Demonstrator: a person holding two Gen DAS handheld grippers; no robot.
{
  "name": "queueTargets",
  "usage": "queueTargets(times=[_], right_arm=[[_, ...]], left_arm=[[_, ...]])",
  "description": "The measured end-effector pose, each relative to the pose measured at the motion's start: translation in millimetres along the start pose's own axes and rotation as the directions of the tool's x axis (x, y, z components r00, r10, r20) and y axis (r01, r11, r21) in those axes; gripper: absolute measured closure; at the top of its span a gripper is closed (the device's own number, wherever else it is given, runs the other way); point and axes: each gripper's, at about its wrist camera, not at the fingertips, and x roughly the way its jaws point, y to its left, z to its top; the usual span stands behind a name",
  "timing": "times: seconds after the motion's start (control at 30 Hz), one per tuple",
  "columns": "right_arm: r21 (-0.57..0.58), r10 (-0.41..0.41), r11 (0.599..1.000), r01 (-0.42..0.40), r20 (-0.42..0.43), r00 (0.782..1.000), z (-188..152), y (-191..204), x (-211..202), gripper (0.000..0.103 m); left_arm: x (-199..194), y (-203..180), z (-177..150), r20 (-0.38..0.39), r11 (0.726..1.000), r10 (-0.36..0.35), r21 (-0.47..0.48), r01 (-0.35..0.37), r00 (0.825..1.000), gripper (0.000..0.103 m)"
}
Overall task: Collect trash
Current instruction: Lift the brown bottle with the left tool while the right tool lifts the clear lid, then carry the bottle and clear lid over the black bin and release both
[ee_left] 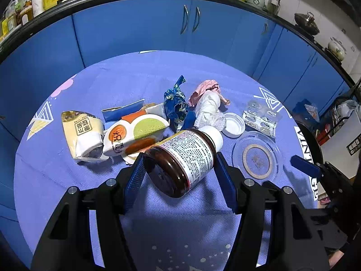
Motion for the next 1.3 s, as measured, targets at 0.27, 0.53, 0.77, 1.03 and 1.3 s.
queueTargets(times=[0.27,0.53,0.77,1.03,1.3], right_arm=[[-0.031,-0.021,0.999,0.019,-0.048,0.999,13.6,9.3,26.4,0.018],[-0.049,-0.041,0.998,0.037,-0.077,0.996,17.6,10.9,42.7,0.013],[-0.064,-0.045,0.997,0.042,-0.053,0.998,15.9,13.0,42.3,0.016],[-0.06,-0.045,0.997,0.043,-0.024,0.999,10.8,6.4,24.1,0.017],[-0.034,-0.062,0.997,0.063,0.031,0.998,10.8,-9.7,-6.3,0.017]], left_arm=[[7.9,3.9,4.4,0.003,1.0,0.023,0.002,-0.023,1.0,0.041],[15.2,6.1,7.1,-0.003,1.0,0.025,0.004,-0.025,1.0,0.041],[19.5,7.0,11.4,-0.008,1.0,0.025,0.008,-0.024,1.0,0.041],[12.6,-5.6,13.9,0.008,0.999,0.019,0.031,-0.02,1.0,0.041],[3.9,-34.8,16.5,0.031,0.996,-0.001,0.089,-0.002,1.0,0.041]])
